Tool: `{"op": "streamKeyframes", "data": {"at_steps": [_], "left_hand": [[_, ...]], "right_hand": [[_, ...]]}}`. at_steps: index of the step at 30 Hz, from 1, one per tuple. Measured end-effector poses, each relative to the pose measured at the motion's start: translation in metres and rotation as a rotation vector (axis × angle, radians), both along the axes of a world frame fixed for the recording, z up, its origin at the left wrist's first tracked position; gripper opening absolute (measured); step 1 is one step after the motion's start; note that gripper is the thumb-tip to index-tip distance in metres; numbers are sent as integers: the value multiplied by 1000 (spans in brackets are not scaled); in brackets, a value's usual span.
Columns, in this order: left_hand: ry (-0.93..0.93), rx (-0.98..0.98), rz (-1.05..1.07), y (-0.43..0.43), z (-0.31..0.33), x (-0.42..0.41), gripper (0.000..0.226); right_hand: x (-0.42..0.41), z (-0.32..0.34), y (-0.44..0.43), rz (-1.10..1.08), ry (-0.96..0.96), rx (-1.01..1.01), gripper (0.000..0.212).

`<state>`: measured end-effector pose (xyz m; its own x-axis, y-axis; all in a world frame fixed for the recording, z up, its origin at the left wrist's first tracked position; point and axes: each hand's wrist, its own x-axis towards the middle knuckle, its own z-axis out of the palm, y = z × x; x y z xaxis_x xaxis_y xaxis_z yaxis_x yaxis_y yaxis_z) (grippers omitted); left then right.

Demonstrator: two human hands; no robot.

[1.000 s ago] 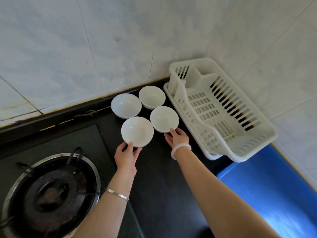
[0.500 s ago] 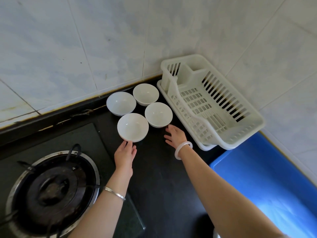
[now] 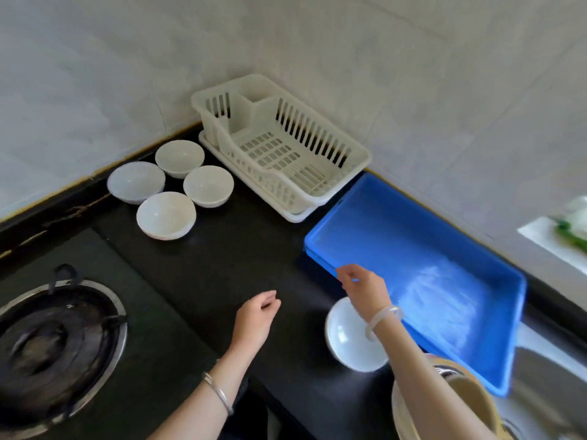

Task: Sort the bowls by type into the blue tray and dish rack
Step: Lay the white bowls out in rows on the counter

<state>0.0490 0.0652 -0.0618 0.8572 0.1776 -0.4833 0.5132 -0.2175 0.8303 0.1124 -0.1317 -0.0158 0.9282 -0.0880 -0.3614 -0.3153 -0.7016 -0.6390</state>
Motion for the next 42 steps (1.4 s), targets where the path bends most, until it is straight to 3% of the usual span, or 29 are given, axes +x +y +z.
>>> {"op": "streamKeyframes", "data": {"at_steps": [8,15,20,30,42], "left_hand": [[-3,181,-298,-76,1,-20,43],[34,165,-293,-92,-5,-24,44],[76,7,-208,-89,-13,-25,45],[211,-399,-12,-90,-9,-23,35],[195,-337,100,-74,-2,-16,40]], "right_hand": [[-59,-10,-77,31,114,-421,25],[-60,-13,-73,-16,182,-431,20],[-54,-12,-74,29,175,-463,19],[-64,0,-84,-150,73,-272,39],[-51,19,-91,-329,-1,47,26]]}}
